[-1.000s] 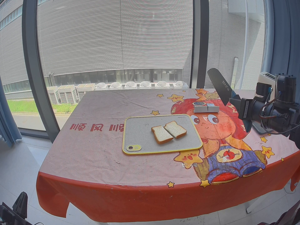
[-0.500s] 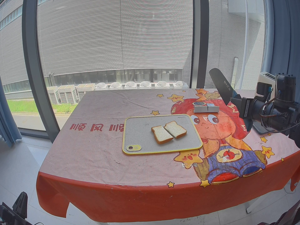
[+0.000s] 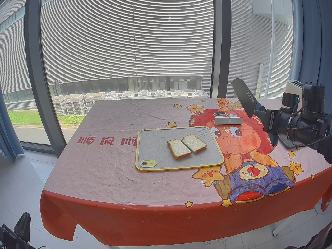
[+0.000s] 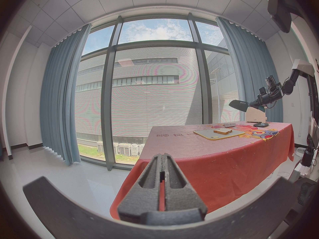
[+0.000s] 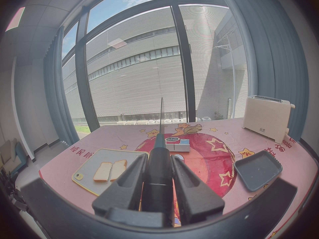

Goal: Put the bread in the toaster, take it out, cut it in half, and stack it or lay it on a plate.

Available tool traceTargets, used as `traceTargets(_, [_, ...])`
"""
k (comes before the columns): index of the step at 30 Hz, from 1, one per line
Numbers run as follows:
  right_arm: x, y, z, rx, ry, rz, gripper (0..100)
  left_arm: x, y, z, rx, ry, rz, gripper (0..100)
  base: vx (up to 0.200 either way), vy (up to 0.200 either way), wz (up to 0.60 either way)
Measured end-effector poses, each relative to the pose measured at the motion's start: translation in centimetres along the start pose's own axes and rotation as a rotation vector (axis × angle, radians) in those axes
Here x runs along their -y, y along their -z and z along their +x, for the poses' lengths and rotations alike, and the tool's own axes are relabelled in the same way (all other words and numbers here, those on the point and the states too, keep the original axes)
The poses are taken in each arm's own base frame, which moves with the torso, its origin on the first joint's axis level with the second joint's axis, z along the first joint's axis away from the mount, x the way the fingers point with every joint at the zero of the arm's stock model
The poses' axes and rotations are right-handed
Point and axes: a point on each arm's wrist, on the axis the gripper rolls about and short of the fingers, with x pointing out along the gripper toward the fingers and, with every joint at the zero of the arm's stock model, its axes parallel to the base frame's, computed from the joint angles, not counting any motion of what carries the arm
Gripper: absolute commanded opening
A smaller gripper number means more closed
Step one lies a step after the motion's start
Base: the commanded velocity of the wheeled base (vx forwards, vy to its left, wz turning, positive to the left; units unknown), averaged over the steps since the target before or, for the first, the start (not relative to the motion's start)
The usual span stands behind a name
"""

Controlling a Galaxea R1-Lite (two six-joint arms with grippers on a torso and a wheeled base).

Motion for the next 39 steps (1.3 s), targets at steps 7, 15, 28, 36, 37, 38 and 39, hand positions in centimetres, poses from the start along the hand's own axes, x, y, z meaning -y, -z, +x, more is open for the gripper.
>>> traceTargets(7, [0.5, 0.1, 0.8, -0.011, 0.02, 0.005, 0, 0.0, 0.0, 0.0, 0.0, 0.0, 0.0, 0, 0.0, 0.0, 0.0])
traceTargets(15, [0.9, 0.8, 2.1, -0.048, 0.017, 0.029, 0, 0.0, 0.0, 0.0, 0.0, 0.0, 0.0, 0, 0.0, 0.0, 0.0])
traceTargets(28, [0.8, 1.3, 3.1, -0.074, 0.015, 0.035, 0, 0.0, 0.0, 0.0, 0.0, 0.0, 0.0, 0, 0.0, 0.0, 0.0])
traceTargets(36, [0.9, 1.5, 3.2, -0.088, 0.017, 0.047, 0, 0.0, 0.0, 0.0, 0.0, 0.0, 0.0, 0, 0.0, 0.0, 0.0])
traceTargets(37, [0.9, 1.5, 3.2, -0.088, 0.016, 0.046, 0, 0.0, 0.0, 0.0, 0.0, 0.0, 0.0, 0, 0.0, 0.0, 0.0])
traceTargets(38, [0.9, 1.5, 3.2, -0.088, 0.016, 0.047, 0, 0.0, 0.0, 0.0, 0.0, 0.0, 0.0, 0, 0.0, 0.0, 0.0])
traceTargets(39, [0.9, 1.5, 3.2, -0.088, 0.017, 0.047, 0, 0.0, 0.0, 0.0, 0.0, 0.0, 0.0, 0, 0.0, 0.0, 0.0])
